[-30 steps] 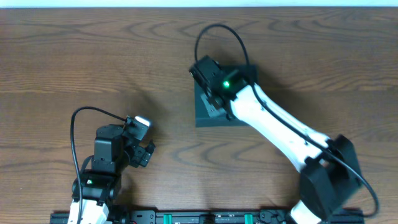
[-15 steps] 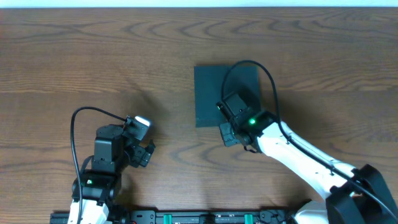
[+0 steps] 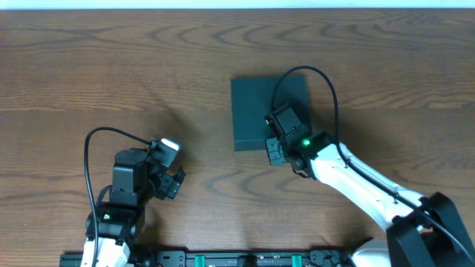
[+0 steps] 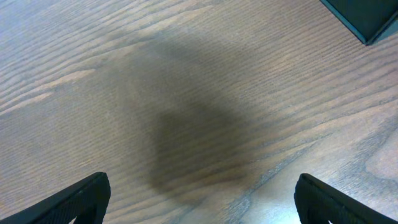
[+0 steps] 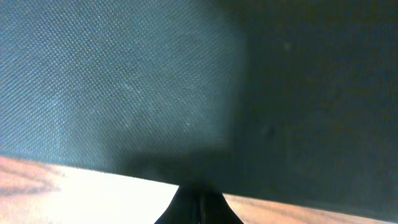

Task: Pack container
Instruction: 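Press down on the closed lid top with the right gripper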

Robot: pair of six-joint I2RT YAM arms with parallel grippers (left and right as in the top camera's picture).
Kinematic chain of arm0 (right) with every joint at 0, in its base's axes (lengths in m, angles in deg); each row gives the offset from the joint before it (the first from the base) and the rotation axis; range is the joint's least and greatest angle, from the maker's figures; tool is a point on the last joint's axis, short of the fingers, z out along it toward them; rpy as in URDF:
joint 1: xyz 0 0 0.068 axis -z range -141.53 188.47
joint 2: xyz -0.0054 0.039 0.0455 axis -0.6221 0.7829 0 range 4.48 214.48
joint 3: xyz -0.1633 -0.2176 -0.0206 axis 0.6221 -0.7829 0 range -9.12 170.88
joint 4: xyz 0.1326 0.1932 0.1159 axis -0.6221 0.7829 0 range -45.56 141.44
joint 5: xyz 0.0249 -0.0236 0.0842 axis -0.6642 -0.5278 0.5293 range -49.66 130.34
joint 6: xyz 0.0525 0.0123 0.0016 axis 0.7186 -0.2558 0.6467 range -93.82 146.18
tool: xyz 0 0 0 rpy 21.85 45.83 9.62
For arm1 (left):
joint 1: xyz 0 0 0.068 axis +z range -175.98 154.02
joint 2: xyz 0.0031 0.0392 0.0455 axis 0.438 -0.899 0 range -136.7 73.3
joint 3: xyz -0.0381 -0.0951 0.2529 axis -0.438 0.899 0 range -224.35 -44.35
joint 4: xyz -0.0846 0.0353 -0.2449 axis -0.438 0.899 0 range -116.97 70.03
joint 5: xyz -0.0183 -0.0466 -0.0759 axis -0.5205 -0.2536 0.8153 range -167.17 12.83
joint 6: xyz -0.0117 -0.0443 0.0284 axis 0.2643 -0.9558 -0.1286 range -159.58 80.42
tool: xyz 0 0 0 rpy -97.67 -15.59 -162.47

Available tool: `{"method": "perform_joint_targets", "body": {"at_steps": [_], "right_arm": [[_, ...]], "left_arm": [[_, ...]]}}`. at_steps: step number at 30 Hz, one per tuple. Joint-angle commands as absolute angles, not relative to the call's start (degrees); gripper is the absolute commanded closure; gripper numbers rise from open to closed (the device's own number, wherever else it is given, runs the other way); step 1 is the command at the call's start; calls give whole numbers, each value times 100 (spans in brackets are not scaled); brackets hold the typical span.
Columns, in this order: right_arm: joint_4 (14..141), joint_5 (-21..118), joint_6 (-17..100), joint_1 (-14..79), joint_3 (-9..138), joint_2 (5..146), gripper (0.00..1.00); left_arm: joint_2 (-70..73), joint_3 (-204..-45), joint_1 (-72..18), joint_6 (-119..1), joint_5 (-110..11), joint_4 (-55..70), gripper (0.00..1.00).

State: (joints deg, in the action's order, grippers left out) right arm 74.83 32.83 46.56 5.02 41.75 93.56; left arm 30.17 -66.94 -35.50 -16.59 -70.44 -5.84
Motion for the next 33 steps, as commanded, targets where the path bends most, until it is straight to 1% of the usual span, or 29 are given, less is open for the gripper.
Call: {"method": "perform_joint_targets", "body": {"at_steps": [1, 6, 12, 21, 27, 33], "right_arm": [[7328, 3180, 4678, 550, 4149, 9583, 99], [6994, 3438, 4721, 550, 4156, 9634, 99], [6727, 3836, 5058, 550, 4160, 9634, 99], [6502, 3851, 5163, 546, 4160, 9634, 99], [6495, 3316, 4966, 557, 4160, 9634, 99], [6174, 3513, 4979, 644, 4160, 9634, 99]], "left_arm": [[3019, -6726, -3528, -1581, -7007, -576, 4], [3019, -6726, -3528, -1581, -7007, -578, 5], [3019, -6726, -3528, -1581, -7007, -578, 5], [3019, -6726, -3528, -1581, -7007, -578, 5], [3019, -6726, -3528, -1581, -7007, -576, 4], [3019, -6726, -3528, -1581, -7007, -576, 5]]}}
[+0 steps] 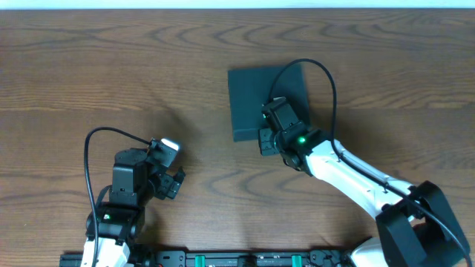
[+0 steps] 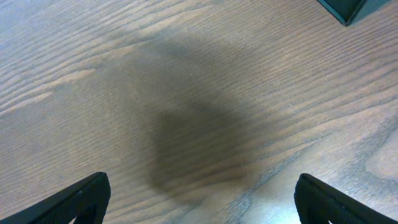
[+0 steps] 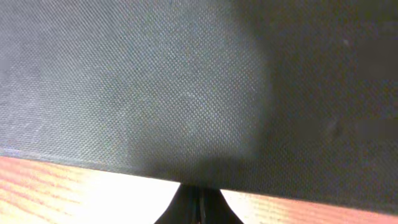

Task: Pack container
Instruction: 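Press down on the closed lid top with the right gripper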

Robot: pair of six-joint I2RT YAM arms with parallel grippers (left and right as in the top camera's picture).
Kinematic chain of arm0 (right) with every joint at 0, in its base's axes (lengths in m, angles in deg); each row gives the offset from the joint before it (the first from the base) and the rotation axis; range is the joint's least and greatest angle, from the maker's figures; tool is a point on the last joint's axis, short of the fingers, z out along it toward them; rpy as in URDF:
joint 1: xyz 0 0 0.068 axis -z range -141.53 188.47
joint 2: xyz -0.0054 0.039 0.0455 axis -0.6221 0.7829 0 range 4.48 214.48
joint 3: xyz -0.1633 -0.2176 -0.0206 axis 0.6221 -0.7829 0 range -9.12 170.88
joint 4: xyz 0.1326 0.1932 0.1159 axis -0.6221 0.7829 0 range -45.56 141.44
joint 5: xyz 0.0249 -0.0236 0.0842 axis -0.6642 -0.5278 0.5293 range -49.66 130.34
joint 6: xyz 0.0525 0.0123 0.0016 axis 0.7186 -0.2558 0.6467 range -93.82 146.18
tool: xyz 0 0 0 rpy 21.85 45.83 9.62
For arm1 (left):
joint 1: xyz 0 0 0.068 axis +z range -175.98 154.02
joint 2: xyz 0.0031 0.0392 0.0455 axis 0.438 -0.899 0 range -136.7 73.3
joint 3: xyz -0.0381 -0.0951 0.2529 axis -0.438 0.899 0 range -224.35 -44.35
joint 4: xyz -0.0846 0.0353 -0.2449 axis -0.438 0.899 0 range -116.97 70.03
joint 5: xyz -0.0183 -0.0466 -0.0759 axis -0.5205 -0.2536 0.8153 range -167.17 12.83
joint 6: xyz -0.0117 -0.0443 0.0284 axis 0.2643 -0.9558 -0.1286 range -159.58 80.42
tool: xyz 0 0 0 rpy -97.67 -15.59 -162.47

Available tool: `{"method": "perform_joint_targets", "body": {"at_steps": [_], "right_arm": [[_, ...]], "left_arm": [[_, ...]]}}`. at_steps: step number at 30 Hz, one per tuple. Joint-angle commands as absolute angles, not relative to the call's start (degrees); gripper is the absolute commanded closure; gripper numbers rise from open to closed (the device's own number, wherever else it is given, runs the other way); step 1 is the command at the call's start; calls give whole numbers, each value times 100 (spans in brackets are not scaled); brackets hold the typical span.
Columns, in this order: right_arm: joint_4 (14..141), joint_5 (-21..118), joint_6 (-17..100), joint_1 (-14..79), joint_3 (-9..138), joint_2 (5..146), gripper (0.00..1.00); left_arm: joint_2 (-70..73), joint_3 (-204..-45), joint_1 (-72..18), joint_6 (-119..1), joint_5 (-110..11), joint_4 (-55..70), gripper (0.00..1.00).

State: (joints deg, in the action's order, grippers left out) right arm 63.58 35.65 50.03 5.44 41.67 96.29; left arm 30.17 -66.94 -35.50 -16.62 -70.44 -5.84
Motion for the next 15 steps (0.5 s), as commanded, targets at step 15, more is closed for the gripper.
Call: {"method": "perform_joint_targets", "body": {"at_steps": [15], "right_arm": [[5833, 3733, 5102, 718, 4160, 9645, 99]], "left_arm": [[3019, -6726, -3528, -1581, -7007, -576, 5]]}}
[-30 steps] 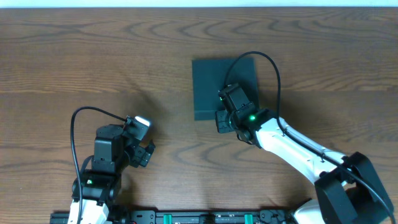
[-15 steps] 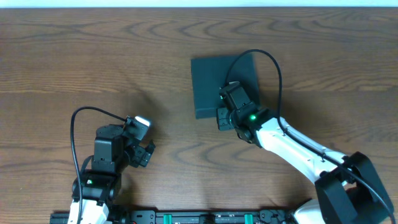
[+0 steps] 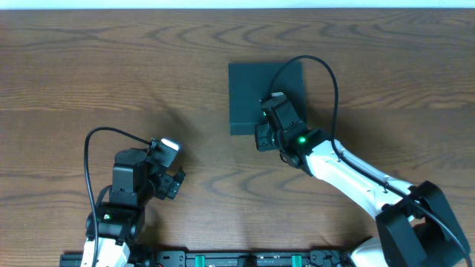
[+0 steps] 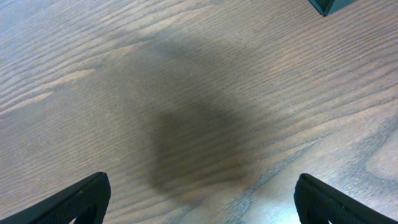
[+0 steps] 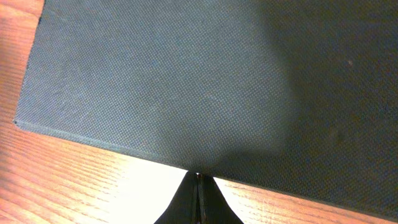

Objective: Pack container

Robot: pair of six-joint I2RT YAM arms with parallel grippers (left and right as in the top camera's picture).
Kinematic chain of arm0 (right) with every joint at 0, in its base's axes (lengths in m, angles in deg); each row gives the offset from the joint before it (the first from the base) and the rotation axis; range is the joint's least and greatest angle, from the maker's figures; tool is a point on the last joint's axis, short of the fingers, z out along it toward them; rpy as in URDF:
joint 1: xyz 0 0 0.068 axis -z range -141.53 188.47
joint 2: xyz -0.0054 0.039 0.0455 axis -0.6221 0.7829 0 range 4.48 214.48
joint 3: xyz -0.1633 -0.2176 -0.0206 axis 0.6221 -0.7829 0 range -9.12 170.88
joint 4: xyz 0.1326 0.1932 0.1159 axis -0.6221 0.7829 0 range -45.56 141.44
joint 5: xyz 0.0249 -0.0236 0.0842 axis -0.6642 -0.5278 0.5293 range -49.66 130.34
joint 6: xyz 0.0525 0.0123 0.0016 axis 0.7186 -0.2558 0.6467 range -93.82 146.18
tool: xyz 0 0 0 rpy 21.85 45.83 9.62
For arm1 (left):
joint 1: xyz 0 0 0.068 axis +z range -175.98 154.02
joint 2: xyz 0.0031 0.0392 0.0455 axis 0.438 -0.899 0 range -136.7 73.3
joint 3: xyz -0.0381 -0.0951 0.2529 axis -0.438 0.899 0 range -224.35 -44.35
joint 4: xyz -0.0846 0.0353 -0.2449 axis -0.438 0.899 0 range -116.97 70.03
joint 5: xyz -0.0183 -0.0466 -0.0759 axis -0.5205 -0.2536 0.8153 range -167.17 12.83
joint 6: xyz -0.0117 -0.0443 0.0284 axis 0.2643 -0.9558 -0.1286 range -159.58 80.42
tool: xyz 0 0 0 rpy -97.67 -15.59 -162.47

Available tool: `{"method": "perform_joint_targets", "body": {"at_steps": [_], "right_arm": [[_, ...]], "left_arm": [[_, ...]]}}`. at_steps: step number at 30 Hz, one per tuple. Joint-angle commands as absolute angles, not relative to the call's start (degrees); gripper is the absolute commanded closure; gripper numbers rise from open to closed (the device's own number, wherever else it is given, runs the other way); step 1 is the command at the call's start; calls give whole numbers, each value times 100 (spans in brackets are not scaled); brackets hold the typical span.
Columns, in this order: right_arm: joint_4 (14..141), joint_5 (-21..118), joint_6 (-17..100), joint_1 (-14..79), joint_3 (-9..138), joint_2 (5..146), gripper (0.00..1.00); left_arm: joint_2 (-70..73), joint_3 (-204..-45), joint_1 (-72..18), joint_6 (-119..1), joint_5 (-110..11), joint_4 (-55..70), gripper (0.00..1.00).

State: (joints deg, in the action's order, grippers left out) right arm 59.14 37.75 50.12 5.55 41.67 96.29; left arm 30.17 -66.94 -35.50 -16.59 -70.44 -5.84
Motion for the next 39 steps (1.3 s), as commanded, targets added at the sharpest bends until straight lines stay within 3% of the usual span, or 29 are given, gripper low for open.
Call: {"method": "perform_joint_targets", "body": {"at_steps": [1, 26, 34, 38, 39], "right_arm": [[5822, 3738, 5108, 727, 4160, 9649, 99], [5584, 4579, 5467, 690, 4398, 9618, 99], [6159, 4542, 3760, 699, 5089, 8818, 99], [6401, 4603, 2575, 874, 5087, 8359, 81], [6517, 4664, 2378, 1005, 5076, 8187, 71]], "left_arm": [[3019, -6726, -3528, -1581, -7007, -578, 5], [3019, -6726, -3528, -1581, -7007, -576, 5], [3019, -6726, -3528, -1581, -7007, -578, 4], [3019, -6726, -3528, -1581, -7007, -576, 5], [3019, -6726, -3528, -1581, -7007, -576, 5]]}}
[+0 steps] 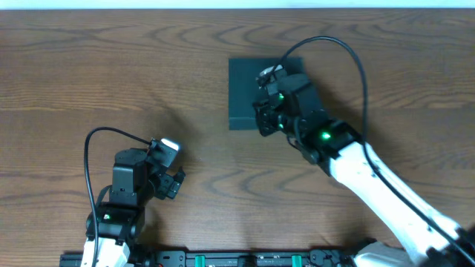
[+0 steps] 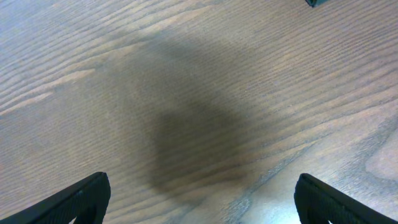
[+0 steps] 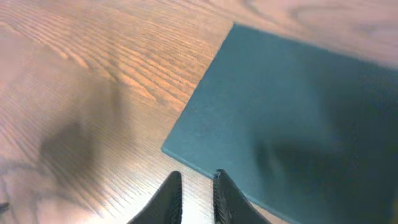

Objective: Pack container

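The container is a flat dark teal box (image 1: 245,89) lying closed on the wooden table (image 1: 111,81), right of centre at the back. My right gripper (image 1: 261,124) hovers above the box's near edge. In the right wrist view its fingertips (image 3: 198,193) stand a narrow gap apart with nothing between them, over the box's (image 3: 292,112) front corner. My left gripper (image 1: 174,185) rests near the front left, wide open over bare wood (image 2: 202,199). Only a tip of the box (image 2: 313,2) shows at the top edge of the left wrist view.
A black cable (image 1: 349,59) loops from the right arm over the box's right side. The table's far edge (image 1: 237,7) runs along the top of the overhead view. A rail (image 1: 245,259) with the arm bases lines the front.
My right gripper has risen from the box's near edge and now sits higher over it, its fingers parted a little. The box and the left arm have not moved.
My right gripper was shut, pressed low against the near edge of the slightly skewed box. At each later moment the box lay a little farther back and left, and squarer to the table. Now the gripper is lifted off it. The left gripper stayed open throughout.
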Robot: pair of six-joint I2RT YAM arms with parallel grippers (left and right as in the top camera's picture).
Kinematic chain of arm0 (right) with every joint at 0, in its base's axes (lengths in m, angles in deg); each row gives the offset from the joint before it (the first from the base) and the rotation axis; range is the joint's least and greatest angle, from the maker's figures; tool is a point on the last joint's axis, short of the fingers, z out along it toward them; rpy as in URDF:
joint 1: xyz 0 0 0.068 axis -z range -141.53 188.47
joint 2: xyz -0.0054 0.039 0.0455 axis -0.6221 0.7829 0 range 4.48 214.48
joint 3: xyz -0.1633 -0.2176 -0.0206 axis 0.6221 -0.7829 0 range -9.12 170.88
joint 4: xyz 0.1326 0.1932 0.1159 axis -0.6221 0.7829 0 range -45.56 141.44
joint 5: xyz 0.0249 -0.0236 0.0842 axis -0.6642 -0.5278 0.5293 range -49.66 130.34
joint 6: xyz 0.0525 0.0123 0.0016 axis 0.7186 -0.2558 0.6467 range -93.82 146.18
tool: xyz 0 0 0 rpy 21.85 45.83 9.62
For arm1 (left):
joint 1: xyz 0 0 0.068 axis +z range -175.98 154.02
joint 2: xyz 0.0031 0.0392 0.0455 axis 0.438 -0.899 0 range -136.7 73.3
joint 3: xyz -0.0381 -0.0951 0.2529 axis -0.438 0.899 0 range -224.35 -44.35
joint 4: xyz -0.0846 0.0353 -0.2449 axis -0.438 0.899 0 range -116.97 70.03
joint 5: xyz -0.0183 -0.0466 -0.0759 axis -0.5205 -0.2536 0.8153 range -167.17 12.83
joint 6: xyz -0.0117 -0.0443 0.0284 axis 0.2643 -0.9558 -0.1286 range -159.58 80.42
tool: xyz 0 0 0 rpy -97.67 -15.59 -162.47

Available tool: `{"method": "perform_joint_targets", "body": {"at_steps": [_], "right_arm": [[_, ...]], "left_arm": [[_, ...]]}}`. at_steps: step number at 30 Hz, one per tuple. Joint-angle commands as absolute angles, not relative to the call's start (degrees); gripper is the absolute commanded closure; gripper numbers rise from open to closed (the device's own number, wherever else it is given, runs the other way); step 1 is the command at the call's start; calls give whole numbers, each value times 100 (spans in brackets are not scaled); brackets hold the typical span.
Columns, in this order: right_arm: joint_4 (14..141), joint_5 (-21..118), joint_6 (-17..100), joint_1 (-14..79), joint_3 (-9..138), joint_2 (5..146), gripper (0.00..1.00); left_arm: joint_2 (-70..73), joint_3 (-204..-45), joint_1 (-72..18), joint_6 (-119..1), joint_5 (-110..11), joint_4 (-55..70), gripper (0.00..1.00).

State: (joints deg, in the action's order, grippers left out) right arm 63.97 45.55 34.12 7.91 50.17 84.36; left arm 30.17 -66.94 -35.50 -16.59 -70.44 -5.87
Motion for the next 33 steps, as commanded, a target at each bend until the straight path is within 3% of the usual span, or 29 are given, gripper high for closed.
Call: {"method": "perform_joint_targets", "body": {"at_steps": [1, 4, 6, 12, 21, 33], "right_arm": [[6607, 4741, 2230, 1156, 5054, 8042, 62], [6769, 5180, 1841, 1575, 4949, 7686, 30], [6854, 5447, 1797, 1835, 4857, 7417, 1], [7009, 5641, 1817, 2646, 4167, 6423, 1], [5966, 5843, 1954, 4445, 1815, 4325, 1], [3536, 5897, 2359, 4537, -259, 3571, 1]], "left_arm": [[3019, -6726, -3528, -1581, -7007, -576, 4], [3019, -6726, -3528, -1581, -7007, -576, 5], [3019, -6726, -3528, -1581, -7007, -578, 5], [3019, -6726, -3528, -1581, -7007, -578, 5], [3019, -6726, -3528, -1581, -7007, -576, 5], [3019, -6726, -3528, -1581, -7007, -578, 5]]}}
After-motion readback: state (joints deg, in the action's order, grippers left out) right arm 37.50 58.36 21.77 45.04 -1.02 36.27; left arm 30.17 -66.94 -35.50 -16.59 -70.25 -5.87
